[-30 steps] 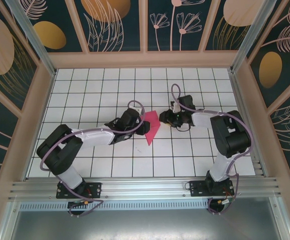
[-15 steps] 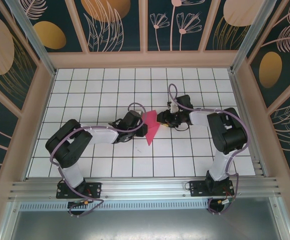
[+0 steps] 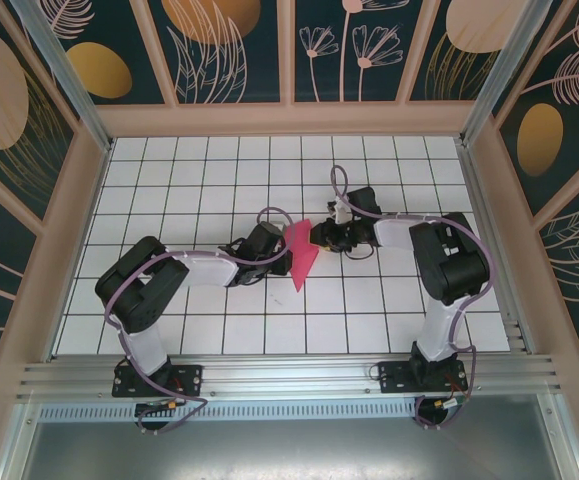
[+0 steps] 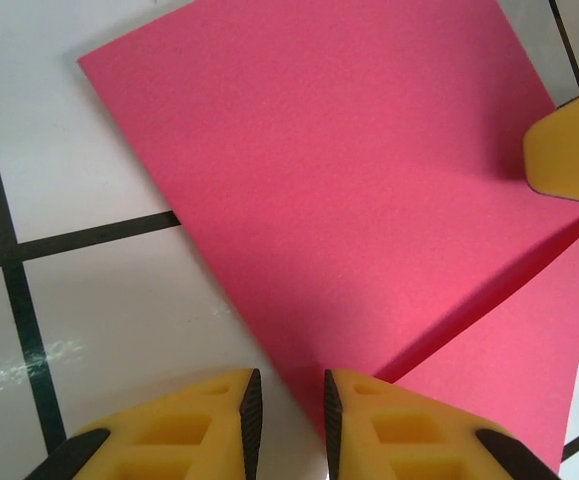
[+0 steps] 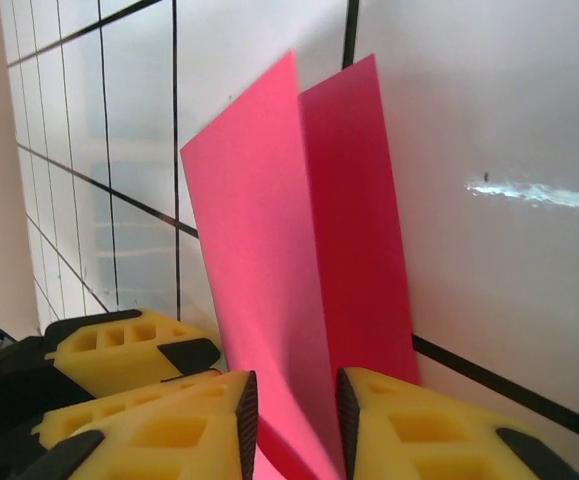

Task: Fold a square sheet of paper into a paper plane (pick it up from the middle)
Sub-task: Third fold the triangle at the center of the table, then fourth fold the wing at the center of the table.

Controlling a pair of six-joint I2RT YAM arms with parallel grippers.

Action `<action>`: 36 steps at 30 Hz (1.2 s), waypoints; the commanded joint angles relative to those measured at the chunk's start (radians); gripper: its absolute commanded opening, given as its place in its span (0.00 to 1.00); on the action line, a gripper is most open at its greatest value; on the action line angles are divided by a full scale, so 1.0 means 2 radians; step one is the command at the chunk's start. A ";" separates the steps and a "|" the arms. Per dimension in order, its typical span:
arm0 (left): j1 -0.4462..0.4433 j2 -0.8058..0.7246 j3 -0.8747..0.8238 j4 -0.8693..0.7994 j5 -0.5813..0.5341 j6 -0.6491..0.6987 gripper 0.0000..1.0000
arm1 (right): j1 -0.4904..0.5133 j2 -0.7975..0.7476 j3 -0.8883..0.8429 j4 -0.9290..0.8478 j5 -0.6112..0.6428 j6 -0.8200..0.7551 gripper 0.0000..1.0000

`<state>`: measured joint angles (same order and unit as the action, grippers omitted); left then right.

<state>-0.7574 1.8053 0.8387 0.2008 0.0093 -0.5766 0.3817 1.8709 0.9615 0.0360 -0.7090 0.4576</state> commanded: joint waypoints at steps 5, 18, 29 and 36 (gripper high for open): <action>0.002 -0.003 0.015 -0.010 -0.011 0.013 0.29 | 0.012 0.004 0.014 -0.027 -0.006 -0.021 0.18; -0.016 -0.115 -0.028 -0.011 -0.042 -0.002 0.48 | 0.061 -0.046 0.001 -0.033 0.082 0.078 0.03; -0.095 -0.106 -0.036 -0.042 -0.095 0.021 0.49 | 0.080 -0.073 -0.031 -0.008 0.126 0.169 0.04; -0.114 -0.071 -0.017 -0.058 -0.122 0.039 0.47 | 0.080 -0.076 -0.037 0.001 0.122 0.179 0.04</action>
<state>-0.9733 1.6306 0.7815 0.1280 -0.1867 -0.5335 0.5423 1.7546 0.9035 0.0055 -0.4728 0.7849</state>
